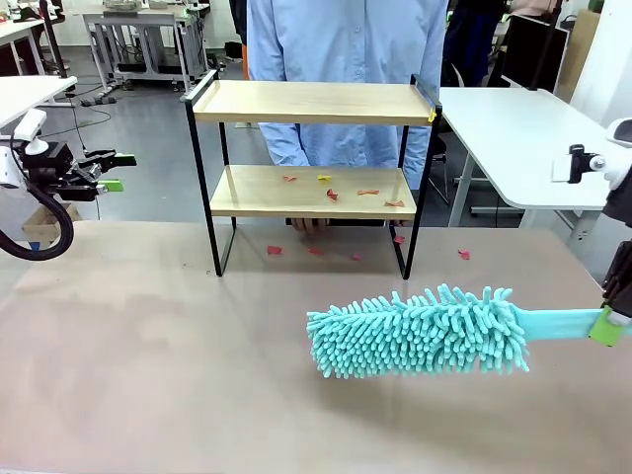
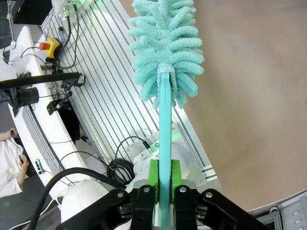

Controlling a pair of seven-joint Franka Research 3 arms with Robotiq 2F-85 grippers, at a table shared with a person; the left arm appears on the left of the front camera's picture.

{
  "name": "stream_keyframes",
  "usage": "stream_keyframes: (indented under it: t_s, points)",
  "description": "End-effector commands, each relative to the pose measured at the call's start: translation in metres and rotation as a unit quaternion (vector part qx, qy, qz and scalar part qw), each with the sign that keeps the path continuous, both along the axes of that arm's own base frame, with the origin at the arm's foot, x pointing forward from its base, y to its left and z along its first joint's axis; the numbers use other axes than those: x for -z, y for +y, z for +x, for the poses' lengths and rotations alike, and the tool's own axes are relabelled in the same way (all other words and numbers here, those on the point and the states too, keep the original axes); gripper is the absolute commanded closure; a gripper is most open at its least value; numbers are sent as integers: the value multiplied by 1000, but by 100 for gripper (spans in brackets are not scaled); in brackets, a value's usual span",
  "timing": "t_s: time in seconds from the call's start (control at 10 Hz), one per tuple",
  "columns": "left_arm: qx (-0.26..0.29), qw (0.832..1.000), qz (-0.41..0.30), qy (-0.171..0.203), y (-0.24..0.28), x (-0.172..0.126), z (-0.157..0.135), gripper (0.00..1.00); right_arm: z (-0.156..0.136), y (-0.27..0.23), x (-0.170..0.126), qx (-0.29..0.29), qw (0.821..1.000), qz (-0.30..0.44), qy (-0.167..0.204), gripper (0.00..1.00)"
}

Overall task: Clean the shelf.
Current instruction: Clean the specific section of the Shelf indicated by the human with the Duster.

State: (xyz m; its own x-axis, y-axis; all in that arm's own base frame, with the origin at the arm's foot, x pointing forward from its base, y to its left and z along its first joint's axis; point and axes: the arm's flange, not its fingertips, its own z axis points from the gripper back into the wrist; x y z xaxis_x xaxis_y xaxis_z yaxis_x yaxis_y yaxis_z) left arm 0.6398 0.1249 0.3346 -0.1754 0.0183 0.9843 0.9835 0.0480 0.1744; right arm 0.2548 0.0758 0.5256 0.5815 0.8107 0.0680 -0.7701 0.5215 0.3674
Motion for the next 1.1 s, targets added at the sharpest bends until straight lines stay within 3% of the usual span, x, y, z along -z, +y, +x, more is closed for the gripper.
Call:
stream_keyframes:
  t_s: [0.0,1.0]
  points:
    - [-1,1000,2,-5,-1,-3,0,0,0,2,-4,9,1000,3,-2,87]
    - [-1,1000,2,-5,-1,-3,0,0,0,2,-4,9,1000,3,-2,87]
